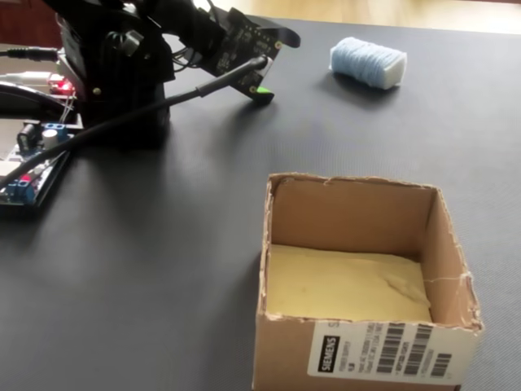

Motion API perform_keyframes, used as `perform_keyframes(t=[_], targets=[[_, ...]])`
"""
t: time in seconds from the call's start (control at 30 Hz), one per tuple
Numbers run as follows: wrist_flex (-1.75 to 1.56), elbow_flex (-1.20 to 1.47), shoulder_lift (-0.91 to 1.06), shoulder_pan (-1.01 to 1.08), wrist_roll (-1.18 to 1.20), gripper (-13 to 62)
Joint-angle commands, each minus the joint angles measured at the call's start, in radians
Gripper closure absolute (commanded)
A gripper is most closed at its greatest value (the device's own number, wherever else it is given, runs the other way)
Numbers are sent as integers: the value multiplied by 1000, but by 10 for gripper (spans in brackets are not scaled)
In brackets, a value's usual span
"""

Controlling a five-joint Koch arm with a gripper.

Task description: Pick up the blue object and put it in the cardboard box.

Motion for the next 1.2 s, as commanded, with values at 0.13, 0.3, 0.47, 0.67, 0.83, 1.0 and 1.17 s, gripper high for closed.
perform_keyframes(t=[0.13, 0.3, 0.47, 0.67, 0.83, 1.0, 1.17], targets=[[106, -179, 72, -17, 58, 166], [169, -319, -28, -12, 58, 166], [311, -600, -258, 0, 52, 166], [407, -810, -463, 5, 49, 166], [469, -919, -574, 17, 49, 165], [469, -963, -695, 37, 43, 164], [476, -1019, -795, 41, 28, 164]])
